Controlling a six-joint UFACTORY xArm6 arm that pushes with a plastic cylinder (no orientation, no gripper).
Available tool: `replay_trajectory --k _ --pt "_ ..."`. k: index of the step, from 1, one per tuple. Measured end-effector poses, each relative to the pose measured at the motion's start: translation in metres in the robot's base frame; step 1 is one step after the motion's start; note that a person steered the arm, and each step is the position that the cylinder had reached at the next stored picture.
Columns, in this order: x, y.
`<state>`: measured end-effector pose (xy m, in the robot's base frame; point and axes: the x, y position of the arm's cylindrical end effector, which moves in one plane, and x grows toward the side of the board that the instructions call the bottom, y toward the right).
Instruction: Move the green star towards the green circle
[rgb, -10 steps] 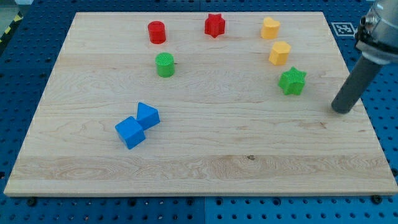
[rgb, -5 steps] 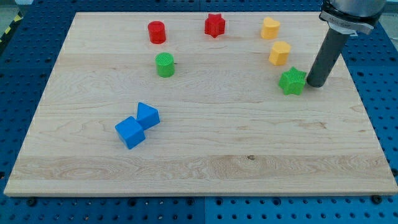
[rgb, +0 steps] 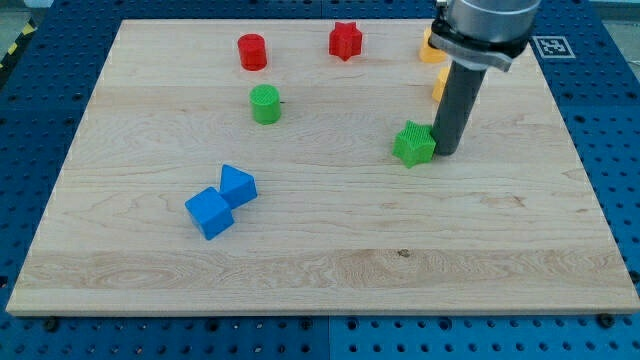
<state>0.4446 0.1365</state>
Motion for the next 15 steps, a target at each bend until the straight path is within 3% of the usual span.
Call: replay_trajectory --k 3,5,6,7,8,9,10,11,13,15 --pt "0.001 -0.1" --pt "0.021 -0.092" --pt "0.019 -0.127" --pt "-0.021 -0.131" --pt "-0.019 -0.11" --pt "-0.044 -0.084" --pt "-0.049 -0.136" --pt "-0.049 -0.142" --pt "-0.049 -0.064" --pt "-0.07 -0.097"
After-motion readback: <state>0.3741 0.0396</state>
